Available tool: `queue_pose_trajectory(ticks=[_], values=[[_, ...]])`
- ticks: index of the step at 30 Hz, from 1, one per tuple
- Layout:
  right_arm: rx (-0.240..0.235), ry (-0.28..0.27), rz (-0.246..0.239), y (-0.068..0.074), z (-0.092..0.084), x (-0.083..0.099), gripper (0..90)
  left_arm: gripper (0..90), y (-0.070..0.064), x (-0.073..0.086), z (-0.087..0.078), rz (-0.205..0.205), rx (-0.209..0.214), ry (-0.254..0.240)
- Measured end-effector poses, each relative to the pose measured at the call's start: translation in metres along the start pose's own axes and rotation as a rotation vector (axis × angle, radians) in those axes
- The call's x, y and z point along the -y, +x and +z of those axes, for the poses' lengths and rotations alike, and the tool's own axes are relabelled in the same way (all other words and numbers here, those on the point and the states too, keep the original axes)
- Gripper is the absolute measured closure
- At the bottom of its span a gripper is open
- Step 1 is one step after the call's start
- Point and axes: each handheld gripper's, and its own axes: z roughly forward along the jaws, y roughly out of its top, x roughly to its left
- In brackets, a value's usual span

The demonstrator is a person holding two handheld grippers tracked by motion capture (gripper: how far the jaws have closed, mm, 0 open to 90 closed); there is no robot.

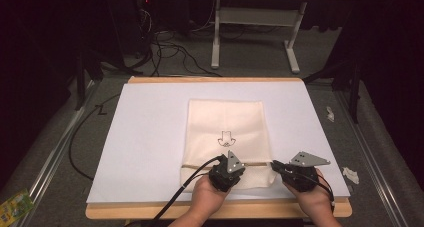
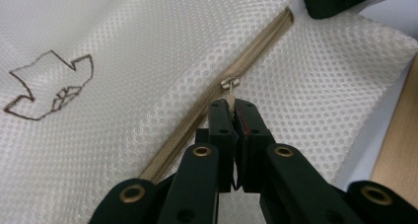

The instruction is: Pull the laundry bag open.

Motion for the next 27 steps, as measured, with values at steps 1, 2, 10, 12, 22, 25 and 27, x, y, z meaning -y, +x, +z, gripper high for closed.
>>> queue_pose_trajectory(ticks=[1, 2, 10, 12, 22, 25, 27], values=[[0.022, 0.005, -0.004, -0.001, 0.0, 0.0, 86.4, 87.9, 0.004, 0.002, -0.001, -0.016, -0.006, 0.008], [0.04, -0.002, 0.019, -0.009, -0.003, 0.001, 86.3, 87.9, 0.009, 0.005, -0.004, -0.027, -0.018, 0.013], [0.074, -0.011, 0.116, -0.039, -0.015, 0.011, 86.2, 87.9, 0.063, 0.04, -0.056, -0.117, -0.13, 0.077], [0.091, -0.011, 0.125, -0.041, -0.016, 0.011, 86.3, 87.9, 0.076, 0.051, -0.07, -0.148, -0.153, 0.093], [0.043, 0.014, 0.127, -0.037, -0.008, 0.013, 84.8, 87.1, 0.088, 0.079, -0.093, -0.211, -0.114, 0.024], [0.007, 0.009, 0.154, -0.041, -0.009, 0.016, 82.4, 86.3, 0.091, 0.077, -0.096, -0.21, -0.113, -0.019], [-0.003, 0.007, 0.159, -0.04, -0.009, 0.016, 78.3, 85.1, 0.097, 0.082, -0.095, -0.248, -0.088, -0.034]])
